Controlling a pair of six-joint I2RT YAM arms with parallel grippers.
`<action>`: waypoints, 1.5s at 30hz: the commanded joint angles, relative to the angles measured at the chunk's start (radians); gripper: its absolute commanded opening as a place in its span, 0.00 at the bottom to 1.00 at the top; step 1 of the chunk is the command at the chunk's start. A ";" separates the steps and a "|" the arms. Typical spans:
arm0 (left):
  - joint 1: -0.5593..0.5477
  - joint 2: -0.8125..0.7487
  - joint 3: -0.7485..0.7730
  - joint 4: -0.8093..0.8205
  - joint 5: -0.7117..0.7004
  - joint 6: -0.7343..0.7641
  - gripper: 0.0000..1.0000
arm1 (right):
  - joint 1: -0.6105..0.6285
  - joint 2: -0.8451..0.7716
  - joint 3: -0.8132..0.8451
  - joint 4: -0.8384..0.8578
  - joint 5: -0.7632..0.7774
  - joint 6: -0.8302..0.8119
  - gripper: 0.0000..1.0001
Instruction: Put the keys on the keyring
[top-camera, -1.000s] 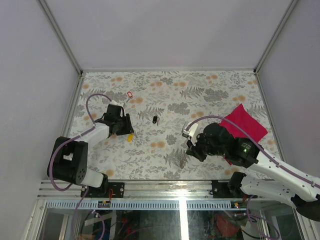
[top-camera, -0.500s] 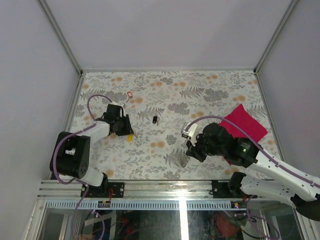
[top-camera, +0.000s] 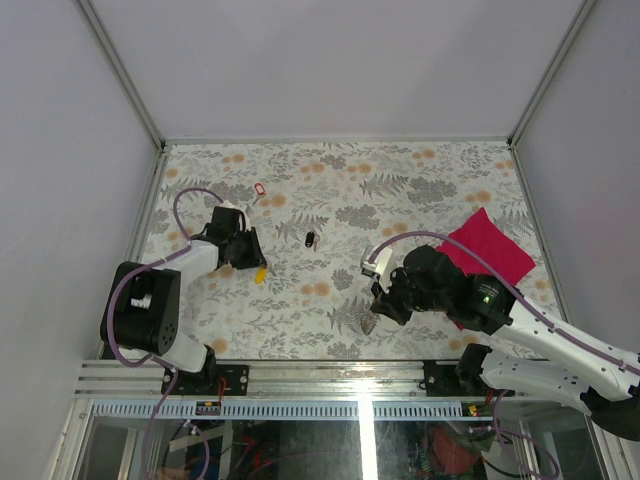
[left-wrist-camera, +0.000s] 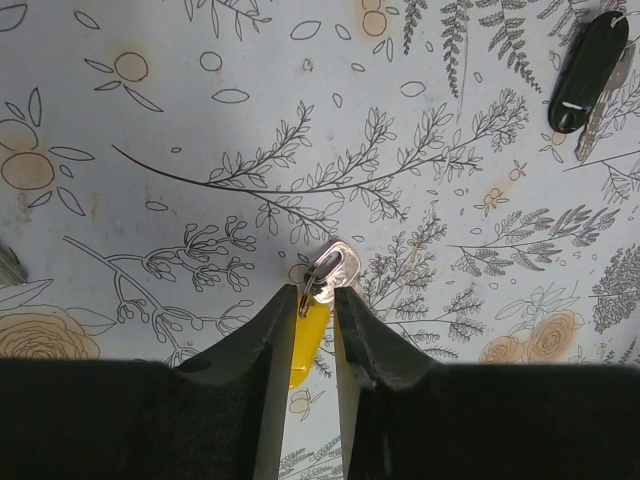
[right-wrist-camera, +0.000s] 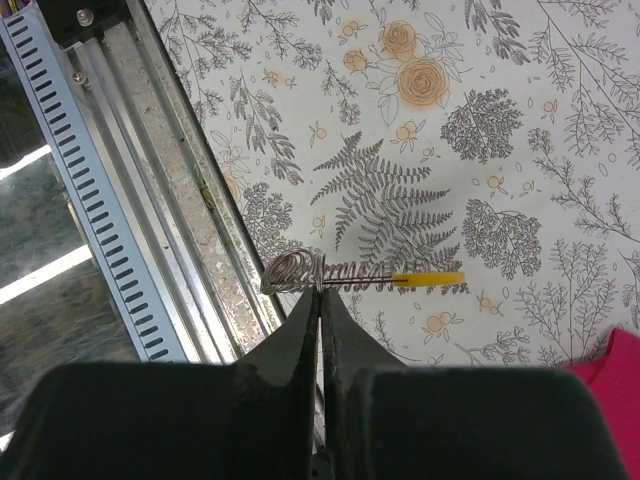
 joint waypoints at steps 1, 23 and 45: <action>0.009 0.013 0.025 0.054 0.022 0.015 0.21 | 0.005 0.006 0.024 0.044 -0.031 0.008 0.00; 0.013 0.018 0.025 0.048 0.054 0.024 0.05 | 0.005 0.007 0.027 0.052 -0.024 0.007 0.00; -0.351 -0.507 0.019 -0.011 0.030 0.160 0.00 | 0.005 -0.279 -0.032 0.395 -0.014 -0.275 0.00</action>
